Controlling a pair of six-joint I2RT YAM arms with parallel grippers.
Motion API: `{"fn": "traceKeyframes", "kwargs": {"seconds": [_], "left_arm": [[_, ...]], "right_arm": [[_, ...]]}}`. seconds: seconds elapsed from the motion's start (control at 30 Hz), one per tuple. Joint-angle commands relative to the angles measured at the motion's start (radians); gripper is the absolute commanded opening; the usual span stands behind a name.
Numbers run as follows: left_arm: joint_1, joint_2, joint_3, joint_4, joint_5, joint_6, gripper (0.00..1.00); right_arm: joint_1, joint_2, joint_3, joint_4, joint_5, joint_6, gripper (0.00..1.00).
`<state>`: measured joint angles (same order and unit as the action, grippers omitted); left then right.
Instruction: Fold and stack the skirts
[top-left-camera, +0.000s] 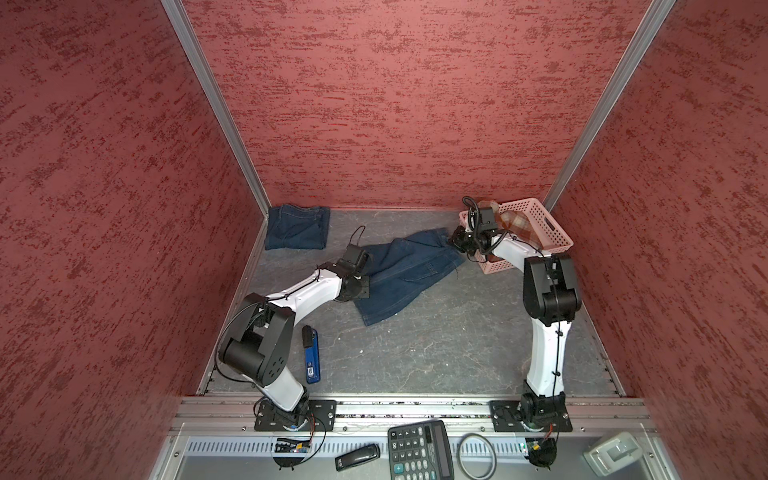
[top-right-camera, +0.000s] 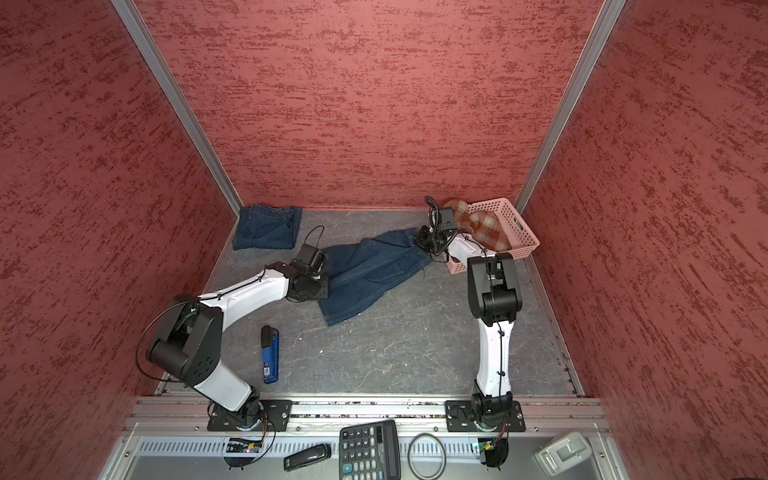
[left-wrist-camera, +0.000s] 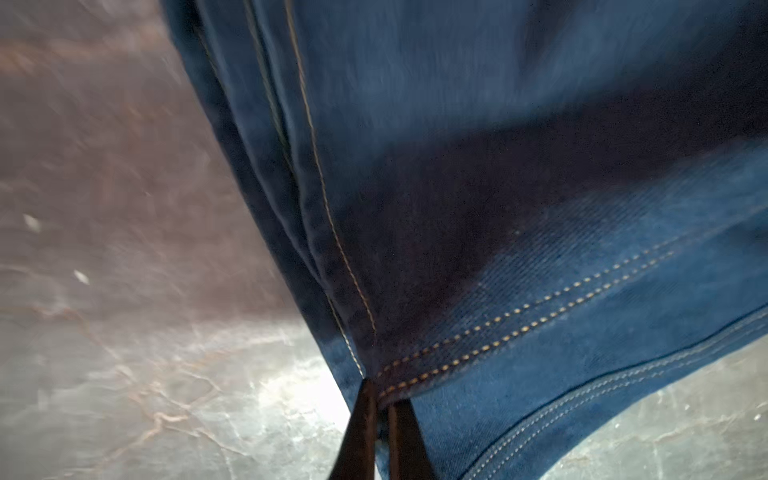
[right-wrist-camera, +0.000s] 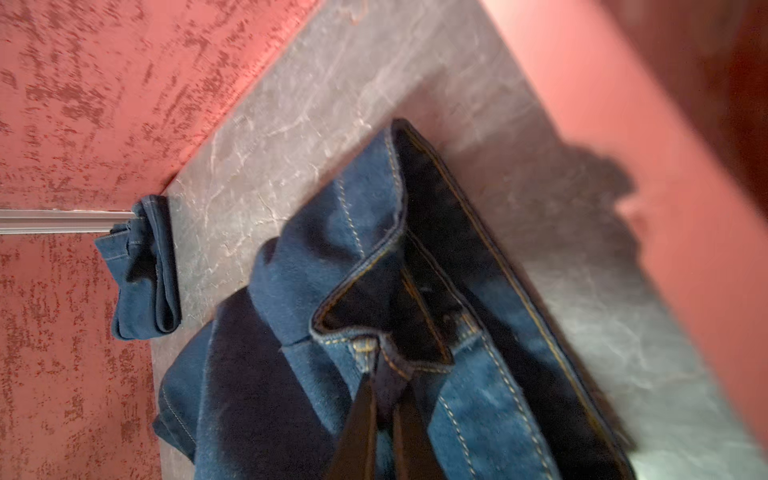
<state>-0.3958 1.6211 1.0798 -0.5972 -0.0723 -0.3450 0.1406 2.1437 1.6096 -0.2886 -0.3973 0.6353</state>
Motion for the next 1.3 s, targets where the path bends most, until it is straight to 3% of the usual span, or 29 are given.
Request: {"fn": "traceKeyframes", "kwargs": {"seconds": [0.0,0.13,0.27,0.4,0.53,0.8,1.03,1.27], "left_arm": [[0.066,-0.035,0.143,-0.042,-0.038,0.059,0.00],[0.094,-0.062,0.311,-0.121,-0.070,0.131,0.00],[0.071,-0.121,0.375,-0.172,-0.099,0.153,0.00],[-0.003,-0.217,0.294,-0.163,-0.136,0.116,0.00],[-0.080,-0.291,0.115,-0.117,-0.136,0.026,0.00],[-0.187,-0.256,-0.226,0.010,-0.088,-0.152,0.00],[-0.252,-0.134,-0.260,0.038,-0.077,-0.188,0.00],[-0.152,-0.171,-0.116,-0.051,-0.126,-0.060,0.00]], "right_arm": [[-0.003,0.010,0.106,-0.027,0.031,-0.035,0.00],[0.001,0.000,0.193,-0.044,0.015,-0.054,0.00],[0.002,-0.056,0.180,-0.040,0.004,-0.067,0.00],[0.003,-0.139,0.087,-0.033,0.020,-0.091,0.00],[0.003,-0.218,-0.059,0.001,0.060,-0.118,0.00],[0.002,-0.195,-0.232,0.031,0.123,-0.133,0.00],[0.007,-0.191,-0.275,-0.003,0.167,-0.147,0.00],[0.010,-0.241,-0.213,-0.034,0.187,-0.160,0.00]]}}
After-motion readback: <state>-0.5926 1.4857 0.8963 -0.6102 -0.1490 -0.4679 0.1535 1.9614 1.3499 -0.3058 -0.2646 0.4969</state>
